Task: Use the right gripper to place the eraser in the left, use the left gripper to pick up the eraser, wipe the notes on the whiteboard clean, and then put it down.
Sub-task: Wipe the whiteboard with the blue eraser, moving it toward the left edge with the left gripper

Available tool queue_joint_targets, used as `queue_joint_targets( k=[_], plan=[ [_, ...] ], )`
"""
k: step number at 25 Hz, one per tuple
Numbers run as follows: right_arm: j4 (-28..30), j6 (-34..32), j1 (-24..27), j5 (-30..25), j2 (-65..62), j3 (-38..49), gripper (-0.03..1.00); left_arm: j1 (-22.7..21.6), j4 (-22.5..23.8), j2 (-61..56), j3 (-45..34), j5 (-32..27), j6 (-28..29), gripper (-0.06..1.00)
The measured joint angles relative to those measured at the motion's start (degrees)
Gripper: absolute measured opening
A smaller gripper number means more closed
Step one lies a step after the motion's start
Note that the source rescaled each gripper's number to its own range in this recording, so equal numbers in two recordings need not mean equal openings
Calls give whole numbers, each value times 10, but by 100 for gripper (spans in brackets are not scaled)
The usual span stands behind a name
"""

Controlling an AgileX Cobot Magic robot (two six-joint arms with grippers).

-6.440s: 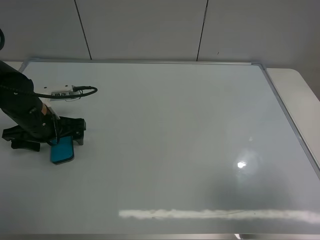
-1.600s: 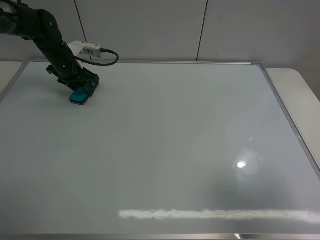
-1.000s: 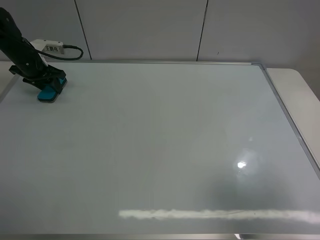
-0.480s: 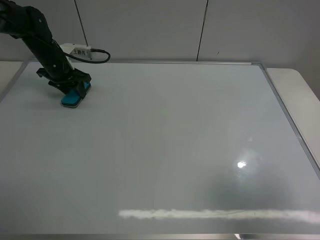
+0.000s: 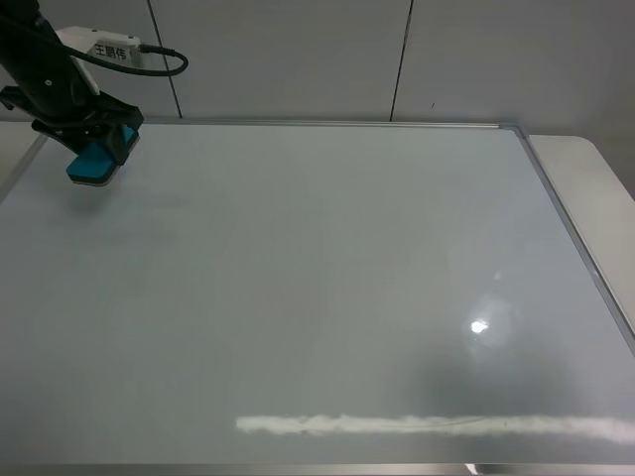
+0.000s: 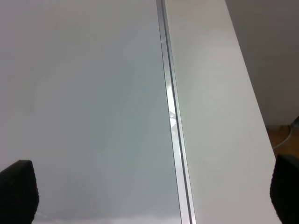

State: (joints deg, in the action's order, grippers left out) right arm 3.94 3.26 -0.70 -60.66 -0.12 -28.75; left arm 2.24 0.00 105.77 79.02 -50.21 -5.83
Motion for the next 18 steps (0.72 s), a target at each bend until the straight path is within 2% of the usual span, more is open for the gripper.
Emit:
queue_joint_targets(
  k=[6,13,18],
  plan=[
    [0,0,0,0,0,0,100,-46,7,-94,-139,28,3,1],
    [0,0,0,0,0,0,100,-55,8,-155,-321,152,33,1],
    [0,0,0,0,0,0,100,-55,6,-156,-370,243,37,1]
  ],
)
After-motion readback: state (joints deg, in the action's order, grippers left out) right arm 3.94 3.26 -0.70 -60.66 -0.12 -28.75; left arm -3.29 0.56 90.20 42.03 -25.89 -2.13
